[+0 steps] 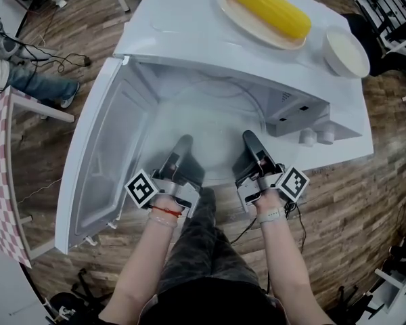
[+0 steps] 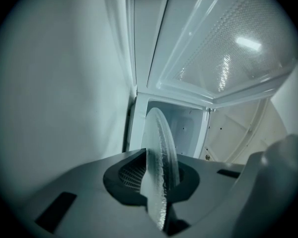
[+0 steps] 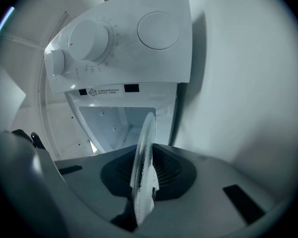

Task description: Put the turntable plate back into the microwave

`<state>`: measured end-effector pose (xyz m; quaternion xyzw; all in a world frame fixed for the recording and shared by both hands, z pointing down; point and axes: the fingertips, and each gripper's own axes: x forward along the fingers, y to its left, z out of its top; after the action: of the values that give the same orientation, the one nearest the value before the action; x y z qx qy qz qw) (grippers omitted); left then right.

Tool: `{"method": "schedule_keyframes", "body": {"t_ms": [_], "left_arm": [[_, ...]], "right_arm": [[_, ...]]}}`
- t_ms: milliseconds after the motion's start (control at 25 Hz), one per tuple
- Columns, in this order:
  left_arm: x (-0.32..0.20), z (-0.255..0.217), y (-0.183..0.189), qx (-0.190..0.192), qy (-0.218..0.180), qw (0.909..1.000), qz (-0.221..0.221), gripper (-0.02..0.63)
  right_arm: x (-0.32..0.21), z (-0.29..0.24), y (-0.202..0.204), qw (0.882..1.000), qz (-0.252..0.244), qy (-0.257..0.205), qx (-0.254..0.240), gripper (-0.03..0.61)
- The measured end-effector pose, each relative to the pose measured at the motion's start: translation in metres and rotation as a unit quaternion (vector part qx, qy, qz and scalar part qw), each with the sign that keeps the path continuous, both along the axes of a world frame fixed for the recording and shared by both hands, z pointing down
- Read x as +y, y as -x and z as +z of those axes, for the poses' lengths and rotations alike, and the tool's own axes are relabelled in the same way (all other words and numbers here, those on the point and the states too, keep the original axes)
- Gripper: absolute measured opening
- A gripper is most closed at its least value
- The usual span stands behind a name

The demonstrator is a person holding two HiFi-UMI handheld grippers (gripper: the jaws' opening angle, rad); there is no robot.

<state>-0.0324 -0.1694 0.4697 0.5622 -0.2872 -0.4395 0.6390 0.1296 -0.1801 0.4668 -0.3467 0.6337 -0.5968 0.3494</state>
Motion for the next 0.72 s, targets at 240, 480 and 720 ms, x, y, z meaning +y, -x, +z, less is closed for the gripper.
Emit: {"method": "schedule_keyframes", "body": {"t_ms": [240,480,720], "left_arm": [[-0.008,0.0,-0.002,0.005,0.001,1.0,-0.004,0.034],[-0.012,0.001,-0.003,0.014,0.006,0.9998,-0.012,0.034],[-0.021,0.001,-0.001,0.019,0.009,0.9994,-0.028,0.034]], "right_arm": [[-0.008,0.003,-0.003,1.0,0.005,0.008,-0.001,0.041],[-0.008,0.0,-0.001,1.0,0.003,0.006,0.001,0.043],[0.002,-0.001,0.005,1.0,-0.002,0.009,-0.008,0.043]]}}
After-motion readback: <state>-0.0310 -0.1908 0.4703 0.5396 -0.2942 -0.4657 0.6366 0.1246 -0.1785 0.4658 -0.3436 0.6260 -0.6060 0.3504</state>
